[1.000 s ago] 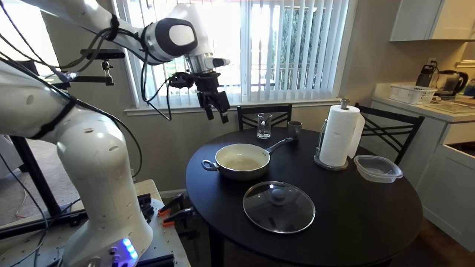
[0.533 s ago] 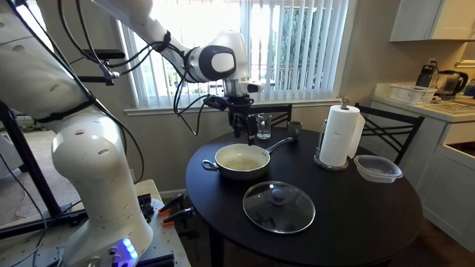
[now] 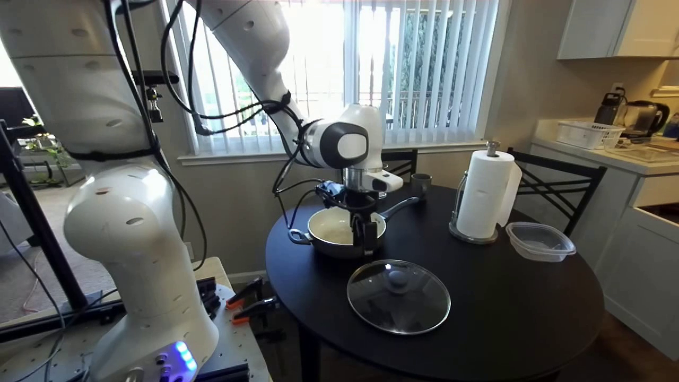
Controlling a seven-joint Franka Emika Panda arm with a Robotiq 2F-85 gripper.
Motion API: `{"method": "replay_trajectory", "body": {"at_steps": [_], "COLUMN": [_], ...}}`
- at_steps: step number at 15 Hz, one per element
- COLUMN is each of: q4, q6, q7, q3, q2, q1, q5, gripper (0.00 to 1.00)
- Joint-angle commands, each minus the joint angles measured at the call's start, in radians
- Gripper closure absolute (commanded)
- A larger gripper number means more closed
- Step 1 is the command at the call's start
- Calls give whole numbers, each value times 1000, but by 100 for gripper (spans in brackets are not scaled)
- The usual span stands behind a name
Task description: Place the lid on the pan
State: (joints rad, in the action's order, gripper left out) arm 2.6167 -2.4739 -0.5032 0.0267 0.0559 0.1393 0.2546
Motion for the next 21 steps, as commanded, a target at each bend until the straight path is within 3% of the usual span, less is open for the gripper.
{"method": "replay_trajectory", "body": {"at_steps": [1,2,4,11,18,21], "q4": [-54,-25,-45,-52,-171,-243], "q6": [2,2,2,2,-49,-79], "q7": [13,2,4,4,-20,-3], "q3": [-83,-77,-107,-109,-111,-118], "q2": [-82,-46,-74,-81,-289,-361], "q1": [9,-15,-12,-13,-52,-40], "q5": [-131,-65,-100,-107,-292,-418], "gripper": [0,0,0,0,0,0]}}
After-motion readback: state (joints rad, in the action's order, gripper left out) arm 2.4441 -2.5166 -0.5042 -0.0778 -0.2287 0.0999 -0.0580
